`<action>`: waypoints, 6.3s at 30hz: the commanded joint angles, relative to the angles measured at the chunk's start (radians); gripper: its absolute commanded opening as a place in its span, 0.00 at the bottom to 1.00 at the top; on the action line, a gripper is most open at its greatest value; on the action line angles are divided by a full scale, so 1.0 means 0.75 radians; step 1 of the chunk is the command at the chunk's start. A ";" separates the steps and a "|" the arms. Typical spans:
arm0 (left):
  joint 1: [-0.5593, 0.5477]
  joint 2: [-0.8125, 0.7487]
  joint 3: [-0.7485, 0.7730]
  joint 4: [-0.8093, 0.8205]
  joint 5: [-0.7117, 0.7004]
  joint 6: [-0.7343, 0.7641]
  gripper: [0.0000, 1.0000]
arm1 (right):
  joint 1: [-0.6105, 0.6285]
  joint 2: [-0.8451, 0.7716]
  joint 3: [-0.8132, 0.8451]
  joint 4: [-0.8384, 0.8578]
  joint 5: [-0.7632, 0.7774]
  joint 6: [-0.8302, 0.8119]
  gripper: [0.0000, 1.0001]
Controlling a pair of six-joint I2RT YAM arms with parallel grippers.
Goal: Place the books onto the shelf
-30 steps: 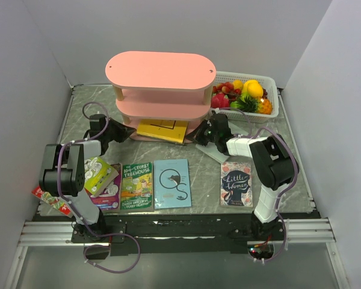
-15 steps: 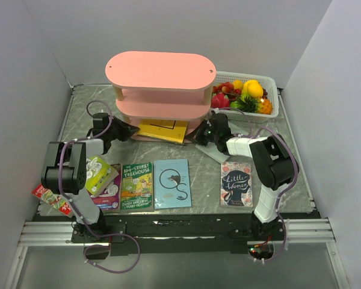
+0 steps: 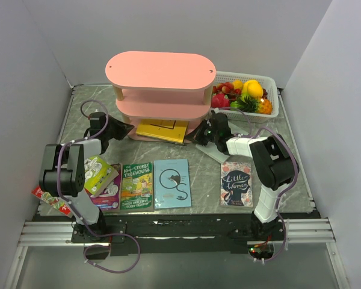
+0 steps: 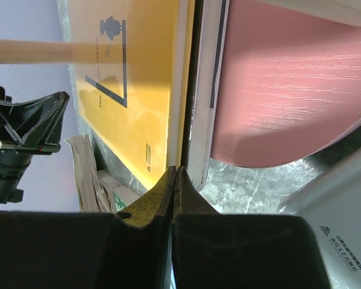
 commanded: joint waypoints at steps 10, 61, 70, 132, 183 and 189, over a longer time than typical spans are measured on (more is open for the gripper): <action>-0.038 0.116 0.083 0.035 0.093 -0.005 0.01 | -0.013 -0.001 0.067 0.033 -0.011 -0.010 0.00; 0.164 -0.087 0.099 -0.165 0.058 0.038 0.14 | -0.158 -0.248 -0.115 -0.066 0.026 -0.043 0.00; -0.175 -0.596 -0.136 -0.462 -0.186 0.232 0.25 | 0.083 -0.522 -0.366 -0.194 0.001 -0.239 0.71; -0.916 -0.498 -0.629 -0.663 -0.772 -0.073 0.30 | 0.558 -0.320 -0.882 0.294 -0.006 -0.107 0.85; -0.957 -1.885 -0.631 -0.393 0.017 0.224 0.37 | 0.427 -1.109 -0.547 0.116 -1.275 -0.021 0.00; -0.954 -1.813 -0.627 -0.204 0.271 0.212 0.01 | 0.431 -1.076 -0.492 -0.044 -1.262 -0.118 0.00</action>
